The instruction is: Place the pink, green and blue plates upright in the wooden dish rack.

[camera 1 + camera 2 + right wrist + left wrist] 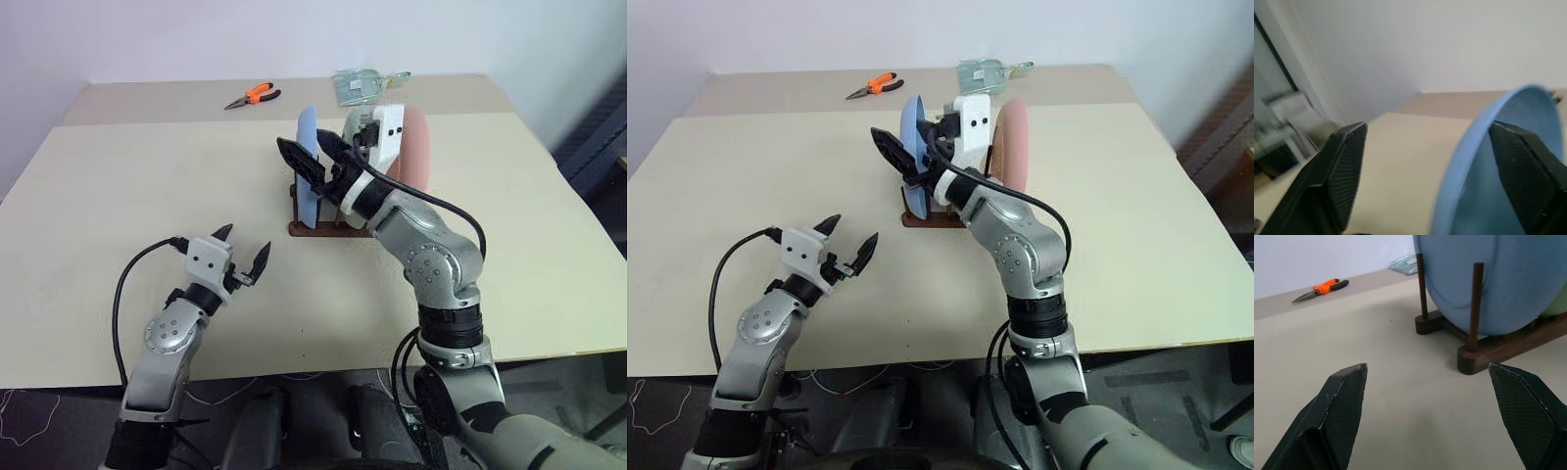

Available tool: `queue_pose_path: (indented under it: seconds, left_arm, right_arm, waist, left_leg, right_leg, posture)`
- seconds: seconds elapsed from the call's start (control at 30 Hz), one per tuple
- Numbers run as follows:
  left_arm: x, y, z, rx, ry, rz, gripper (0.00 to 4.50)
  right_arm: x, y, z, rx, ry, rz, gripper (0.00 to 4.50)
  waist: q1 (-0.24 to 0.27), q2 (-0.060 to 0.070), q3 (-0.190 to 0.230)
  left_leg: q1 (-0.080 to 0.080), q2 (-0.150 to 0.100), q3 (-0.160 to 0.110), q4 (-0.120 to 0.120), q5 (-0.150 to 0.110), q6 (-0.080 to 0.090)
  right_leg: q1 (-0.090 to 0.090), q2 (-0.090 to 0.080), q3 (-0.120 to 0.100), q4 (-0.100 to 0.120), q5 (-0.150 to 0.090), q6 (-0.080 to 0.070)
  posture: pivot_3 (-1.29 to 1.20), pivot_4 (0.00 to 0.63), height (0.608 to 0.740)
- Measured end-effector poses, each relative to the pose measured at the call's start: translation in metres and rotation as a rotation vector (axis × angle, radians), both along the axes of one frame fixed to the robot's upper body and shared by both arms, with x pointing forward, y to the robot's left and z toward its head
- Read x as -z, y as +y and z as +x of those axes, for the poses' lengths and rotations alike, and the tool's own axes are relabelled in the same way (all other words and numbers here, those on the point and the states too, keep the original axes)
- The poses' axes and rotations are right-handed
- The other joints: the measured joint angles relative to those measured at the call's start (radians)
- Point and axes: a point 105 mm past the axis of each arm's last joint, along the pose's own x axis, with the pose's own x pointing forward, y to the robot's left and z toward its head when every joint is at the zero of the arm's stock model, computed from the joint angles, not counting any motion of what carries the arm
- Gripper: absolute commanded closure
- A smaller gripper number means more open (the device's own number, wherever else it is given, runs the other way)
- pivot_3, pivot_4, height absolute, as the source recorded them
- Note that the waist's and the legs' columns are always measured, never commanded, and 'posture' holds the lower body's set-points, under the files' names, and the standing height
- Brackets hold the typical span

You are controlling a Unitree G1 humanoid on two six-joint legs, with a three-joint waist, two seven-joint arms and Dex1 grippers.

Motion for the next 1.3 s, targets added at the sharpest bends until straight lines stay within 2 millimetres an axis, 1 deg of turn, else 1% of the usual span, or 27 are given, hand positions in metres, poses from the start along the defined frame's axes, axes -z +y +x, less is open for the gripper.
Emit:
queue_pose_path:
  seconds: [0.1,0.2,0.3,0.4,0.47,0.5,0.57,0.63,0.67,0.7,0.73,0.77,0.8,0.9,1.0,1.07,1.17,1.3]
  left_arm:
    - [0.0,-0.002,0.0,0.009,0.002,-0.001,0.41]
    - [0.001,-0.005,0.0,0.015,0.004,-0.006,0.41]
    - [0.001,-0.006,0.0,0.019,0.003,-0.008,0.41]
    - [0.0,-0.005,0.001,0.024,0.002,-0.003,0.41]
    - [0.001,-0.003,0.002,0.027,0.004,0.012,0.41]
    - [0.002,-0.001,0.004,0.023,0.008,0.023,0.41]
    - [0.004,0.009,0.006,-0.008,0.015,0.036,0.41]
    - [0.004,0.015,0.011,-0.031,0.011,0.046,0.41]
    - [0.006,0.021,0.013,-0.046,0.013,0.061,0.41]
    - [0.009,0.03,0.014,-0.07,0.019,0.078,0.41]
    - [0.011,0.039,0.015,-0.098,0.028,0.088,0.41]
    - [0.013,0.045,0.017,-0.118,0.033,0.094,0.41]
    - [0.014,0.046,0.017,-0.126,0.032,0.096,0.41]
    - [0.014,0.048,0.02,-0.136,0.024,0.105,0.41]
    - [0.016,0.049,0.02,-0.144,0.029,0.111,0.41]
    - [0.017,0.051,0.019,-0.148,0.033,0.119,0.41]
    - [0.024,0.055,0.015,-0.161,0.058,0.132,0.41]
    - [0.029,0.057,0.013,-0.171,0.075,0.135,0.41]
  right_arm:
    - [-0.01,0.0,-0.002,0.029,-0.122,-0.097,0.45]
    - [-0.031,-0.005,-0.007,0.073,-0.271,-0.171,0.45]
    - [-0.044,-0.019,-0.009,0.13,-0.374,-0.242,0.45]
    - [-0.051,-0.045,-0.011,0.176,-0.424,-0.306,0.45]
    - [-0.052,-0.068,-0.015,0.208,-0.444,-0.353,0.45]
    - [-0.051,-0.09,-0.018,0.238,-0.441,-0.381,0.45]
    - [-0.053,-0.125,-0.019,0.315,-0.423,-0.401,0.45]
    - [-0.046,-0.164,-0.022,0.404,-0.38,-0.452,0.45]
    - [-0.037,-0.188,-0.024,0.454,-0.331,-0.479,0.45]
    - [-0.022,-0.211,-0.025,0.498,-0.263,-0.5,0.45]
    - [-0.008,-0.227,-0.025,0.526,-0.194,-0.508,0.45]
    - [0.008,-0.239,-0.026,0.537,-0.132,-0.513,0.45]
    - [0.018,-0.241,-0.028,0.528,-0.101,-0.524,0.45]
    - [0.06,-0.24,-0.035,0.459,0.005,-0.563,0.45]
    - [0.09,-0.234,-0.035,0.415,0.071,-0.567,0.45]
    - [0.101,-0.228,-0.033,0.396,0.081,-0.565,0.45]
    - [0.11,-0.227,-0.03,0.389,0.088,-0.576,0.45]
    - [0.112,-0.226,-0.024,0.386,0.082,-0.574,0.45]
  waist:
    - [0.0,0.0,0.0]
    - [0.001,0.0,0.0]
    - [0.005,0.0,0.0]
    - [0.008,0.0,0.0]
    - [0.01,0.0,0.0]
    - [0.014,0.0,0.0]
    - [0.014,0.0,0.0]
    - [0.019,-0.001,0.0]
    - [0.022,-0.001,0.0]
    - [0.023,-0.001,0.0]
    - [0.022,-0.001,0.0]
    - [0.02,0.001,0.0]
    - [0.019,0.001,0.0]
    - [0.019,0.001,0.0]
    - [0.018,0.001,0.0]
    - [0.019,0.001,0.0]
    - [0.023,0.001,0.0]
    - [0.027,0.001,0.0]
  left_leg:
    - [0.0,0.0,0.0,0.0,0.0,0.0]
    - [0.0,0.0,0.0,0.0,0.0,0.0]
    - [0.0,0.0,0.0,0.001,0.0,0.0]
    - [0.0,0.0,0.0,0.001,0.0,0.0]
    - [0.0,0.0,-0.001,0.001,0.0,0.001]
    - [0.0,0.0,-0.001,0.002,-0.001,0.001]
    - [0.0,0.0,-0.001,0.002,-0.001,0.002]
    - [0.001,0.0,-0.001,0.003,-0.001,0.002]
    - [0.001,0.0,-0.001,0.003,-0.001,0.002]
    - [0.001,0.0,-0.001,0.003,-0.001,0.002]
    - [0.002,0.0,0.0,0.003,-0.001,0.002]
    - [0.002,0.0,0.001,0.003,-0.001,0.002]
    - [0.002,0.0,0.001,0.003,-0.001,0.002]
    - [0.002,0.001,0.001,0.004,-0.001,0.002]
    - [0.002,0.001,0.001,0.005,-0.001,0.003]
    - [0.002,0.001,0.001,0.006,-0.001,0.003]
    - [0.002,0.001,0.001,0.006,-0.002,0.003]
    - [0.001,0.001,0.001,0.007,-0.002,0.003]
  right_leg:
    - [0.0,0.0,0.0,0.0,0.0,0.0]
    - [0.0,0.001,0.0,0.0,0.0,0.0]
    - [0.001,0.0,0.0,-0.001,0.0,0.0]
    - [0.002,0.0,-0.001,-0.002,0.0,0.0]
    - [0.004,0.0,-0.002,-0.003,-0.001,-0.001]
    - [0.004,-0.001,-0.003,-0.004,-0.001,-0.001]
    - [0.004,-0.001,-0.002,-0.004,-0.002,-0.002]
    - [0.006,-0.001,-0.003,-0.004,-0.002,-0.002]
    - [0.006,-0.001,-0.003,-0.005,-0.002,-0.002]
    - [0.007,-0.001,-0.003,-0.005,-0.002,-0.003]
    - [0.006,-0.001,-0.002,-0.005,-0.002,-0.003]
    - [0.006,-0.001,-0.001,-0.004,-0.002,-0.003]
    - [0.006,-0.001,-0.001,-0.004,-0.002,-0.003]
    - [0.007,0.0,-0.001,-0.004,-0.002,-0.003]
    - [0.007,0.0,-0.001,-0.003,-0.002,-0.003]
    - [0.007,0.0,-0.001,-0.003,-0.002,-0.003]
    - [0.007,0.0,-0.001,-0.004,-0.002,-0.003]
    - [0.007,0.0,-0.001,-0.003,-0.002,-0.003]
  posture:
    - [0.0,0.15,0.738]
    - [0.0,0.15,0.738]
    - [0.0,0.15,0.738]
    - [0.0,0.15,0.738]
    - [0.0,0.15,0.738]
    - [0.0,0.15,0.738]
    - [0.0,0.15,0.738]
    - [0.0,0.15,0.738]
    - [0.0,0.15,0.738]
    - [0.0,0.15,0.738]
    - [0.0,0.15,0.738]
    - [0.0,0.15,0.738]
    - [0.0,0.15,0.738]
    - [0.0,0.15,0.738]
    - [0.0,0.15,0.738]
    - [0.0,0.15,0.738]
    - [0.0,0.15,0.738]
    - [0.0,0.15,0.738]
